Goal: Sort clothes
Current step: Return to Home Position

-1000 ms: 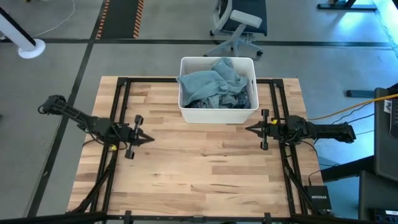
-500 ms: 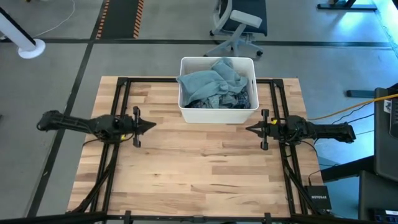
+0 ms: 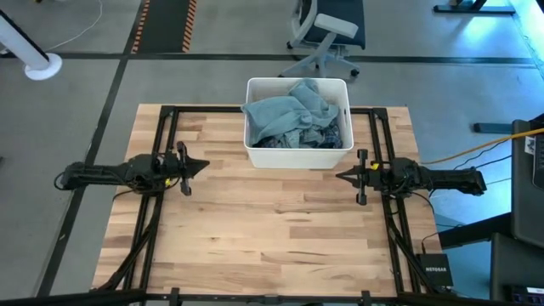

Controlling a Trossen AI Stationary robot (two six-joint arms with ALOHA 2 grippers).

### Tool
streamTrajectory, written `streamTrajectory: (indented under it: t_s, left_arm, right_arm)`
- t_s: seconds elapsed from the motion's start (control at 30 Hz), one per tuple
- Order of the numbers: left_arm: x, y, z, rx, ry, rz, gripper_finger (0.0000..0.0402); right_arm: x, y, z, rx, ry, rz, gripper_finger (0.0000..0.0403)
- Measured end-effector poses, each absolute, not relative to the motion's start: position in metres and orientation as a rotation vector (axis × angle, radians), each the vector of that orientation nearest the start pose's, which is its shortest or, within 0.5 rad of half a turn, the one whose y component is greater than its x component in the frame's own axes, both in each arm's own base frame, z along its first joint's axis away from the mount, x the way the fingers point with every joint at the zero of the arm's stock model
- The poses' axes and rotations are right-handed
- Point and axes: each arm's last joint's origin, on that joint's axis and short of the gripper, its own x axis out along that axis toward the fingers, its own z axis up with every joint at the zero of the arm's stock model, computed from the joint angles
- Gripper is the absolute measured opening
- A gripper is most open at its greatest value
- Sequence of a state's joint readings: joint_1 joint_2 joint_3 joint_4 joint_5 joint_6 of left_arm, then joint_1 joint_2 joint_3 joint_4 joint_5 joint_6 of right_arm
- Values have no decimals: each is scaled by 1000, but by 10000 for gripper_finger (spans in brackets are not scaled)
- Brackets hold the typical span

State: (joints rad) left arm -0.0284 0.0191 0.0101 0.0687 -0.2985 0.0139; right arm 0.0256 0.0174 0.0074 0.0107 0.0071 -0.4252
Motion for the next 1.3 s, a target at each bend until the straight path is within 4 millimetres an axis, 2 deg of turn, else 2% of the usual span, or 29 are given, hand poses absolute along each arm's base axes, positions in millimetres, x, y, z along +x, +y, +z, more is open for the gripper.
streamTrajectory:
  t_s: [0.07,0.23,0.63,1.3]
  left_arm:
    - [96,7,172,-8,-67,271,1]
    - [97,3,170,-16,-42,126,1]
    - [97,10,170,-20,-39,199,1]
    - [97,10,169,-20,-33,201,1]
  right_arm:
    - [98,2,166,-425,-5,18,17]
    - [98,2,166,-425,-5,18,17]
    - [98,2,166,-425,-4,18,17]
    - [98,2,166,-425,-4,18,17]
